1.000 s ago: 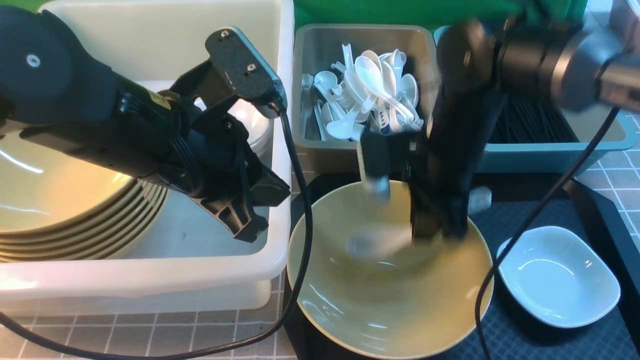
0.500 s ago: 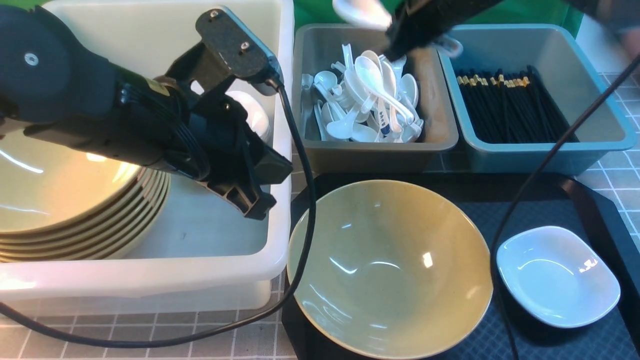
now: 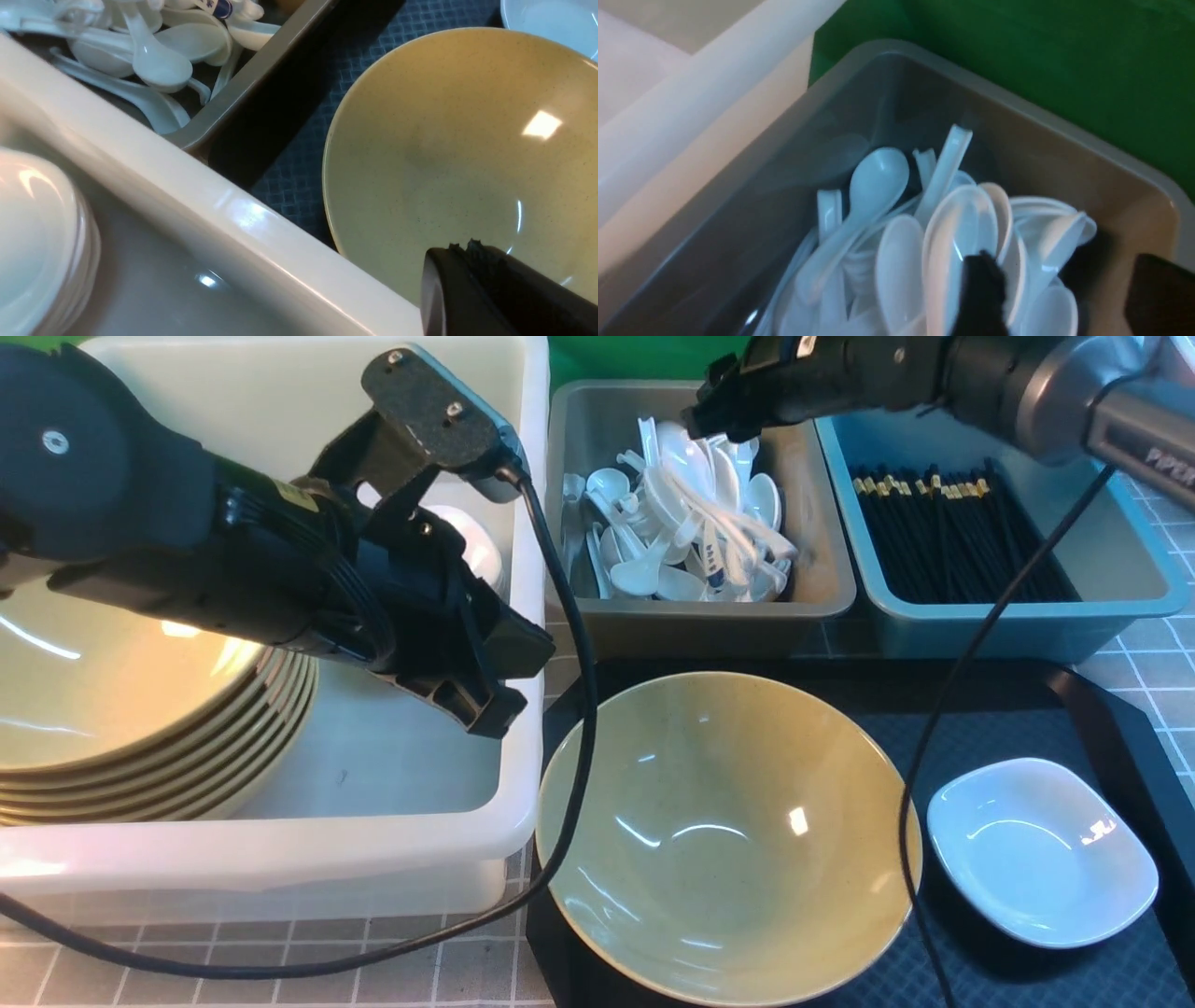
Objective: On grey table put chopsticks spoon bowls plates into blue grey white boxes.
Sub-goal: 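Place the white spoon into the bin of spoons with the right gripper, then grasp the large bowl on the tray by its rim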
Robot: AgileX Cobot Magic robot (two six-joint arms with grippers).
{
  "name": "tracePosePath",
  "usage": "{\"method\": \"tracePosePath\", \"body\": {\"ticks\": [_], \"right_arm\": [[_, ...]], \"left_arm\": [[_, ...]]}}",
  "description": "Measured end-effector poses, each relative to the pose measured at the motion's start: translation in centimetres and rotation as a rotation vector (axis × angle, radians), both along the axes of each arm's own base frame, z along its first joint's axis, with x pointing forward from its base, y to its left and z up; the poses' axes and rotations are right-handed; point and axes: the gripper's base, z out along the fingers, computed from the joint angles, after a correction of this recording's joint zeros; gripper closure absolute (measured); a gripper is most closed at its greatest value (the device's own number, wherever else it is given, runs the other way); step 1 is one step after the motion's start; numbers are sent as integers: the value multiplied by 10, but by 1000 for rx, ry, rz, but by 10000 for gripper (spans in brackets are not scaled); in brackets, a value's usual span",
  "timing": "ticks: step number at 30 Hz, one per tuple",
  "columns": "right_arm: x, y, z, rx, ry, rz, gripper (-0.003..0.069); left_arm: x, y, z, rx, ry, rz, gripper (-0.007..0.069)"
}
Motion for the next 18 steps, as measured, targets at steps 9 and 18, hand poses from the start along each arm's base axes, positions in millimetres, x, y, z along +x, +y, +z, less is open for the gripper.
{"method": "tracePosePath", "body": {"ticks": [9, 18], "right_arm": [[-77, -25, 104, -184, 233, 124, 221], [-138, -47, 130, -252, 309, 171, 477]], "left_arm": [[10, -10, 30, -11, 83, -45, 594], [40, -53, 37, 125, 66, -193, 360]]}}
